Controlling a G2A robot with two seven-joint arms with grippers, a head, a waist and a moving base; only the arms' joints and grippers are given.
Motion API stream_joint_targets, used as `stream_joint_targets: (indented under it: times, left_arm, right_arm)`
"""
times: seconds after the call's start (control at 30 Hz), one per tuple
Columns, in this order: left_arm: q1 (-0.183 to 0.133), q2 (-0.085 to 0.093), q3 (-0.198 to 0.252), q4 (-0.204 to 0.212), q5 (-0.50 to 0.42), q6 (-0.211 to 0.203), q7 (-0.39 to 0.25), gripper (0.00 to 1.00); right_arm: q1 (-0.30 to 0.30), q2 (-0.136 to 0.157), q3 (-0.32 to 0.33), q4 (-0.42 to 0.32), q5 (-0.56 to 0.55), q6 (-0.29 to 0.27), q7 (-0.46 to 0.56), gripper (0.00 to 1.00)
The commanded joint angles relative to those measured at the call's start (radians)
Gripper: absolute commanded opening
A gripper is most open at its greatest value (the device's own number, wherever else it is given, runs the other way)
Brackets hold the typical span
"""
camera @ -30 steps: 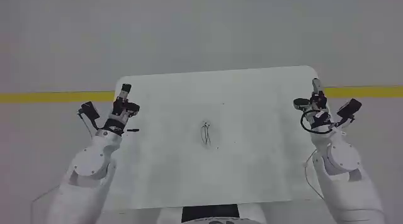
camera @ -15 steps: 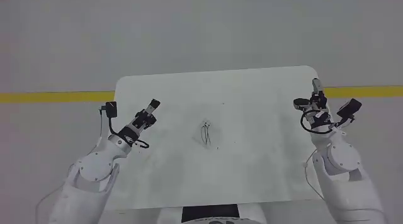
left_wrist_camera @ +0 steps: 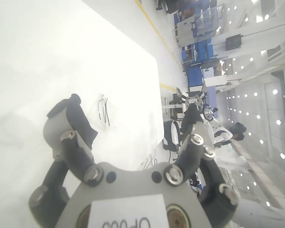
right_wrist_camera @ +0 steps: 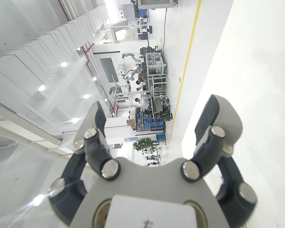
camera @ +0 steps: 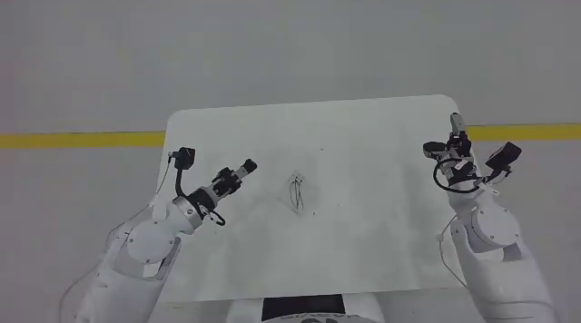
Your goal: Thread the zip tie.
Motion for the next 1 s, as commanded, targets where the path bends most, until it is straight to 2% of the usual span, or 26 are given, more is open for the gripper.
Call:
stream_joint_targets:
  times: [0.0, 0.5, 0.6, 0.67, 0.73, 0.8, 0.87, 0.97]
  left_arm:
    - [0.000, 0.000, 0.000, 0.000, 0.000, 0.000, 0.000, 1.00]
    - [0.000, 0.000, 0.000, 0.000, 0.000, 0.000, 0.000, 1.00]
    - [-0.008, 0.005, 0.005, -0.028, 0.049, -0.003, -0.035, 1.00]
    - [-0.015, 0.012, 0.004, -0.063, 0.100, 0.029, -0.110, 1.00]
    - [-0.025, 0.020, 0.006, -0.088, 0.160, 0.080, -0.199, 1.00]
    - [-0.037, 0.026, 0.015, -0.115, 0.247, 0.140, -0.261, 1.00]
    - [-0.047, 0.029, 0.025, -0.135, 0.292, 0.164, -0.278, 1.00]
    - [-0.048, 0.029, 0.025, -0.138, 0.297, 0.165, -0.271, 1.00]
  right_arm:
    - [0.000, 0.000, 0.000, 0.000, 0.000, 0.000, 0.000, 1.00]
    - [0.000, 0.000, 0.000, 0.000, 0.000, 0.000, 0.000, 1.00]
    - [0.000, 0.000, 0.000, 0.000, 0.000, 0.000, 0.000, 1.00]
    - [0.000, 0.000, 0.000, 0.000, 0.000, 0.000, 0.000, 1.00]
    - [0.000, 0.000, 0.000, 0.000, 0.000, 0.000, 0.000, 1.00]
    - [0.000, 0.000, 0.000, 0.000, 0.000, 0.000, 0.000, 1.00]
    - [0.000, 0.000, 0.000, 0.000, 0.000, 0.000, 0.000, 1.00]
    - [0.000, 0.000, 0.000, 0.000, 0.000, 0.000, 0.000, 1.00]
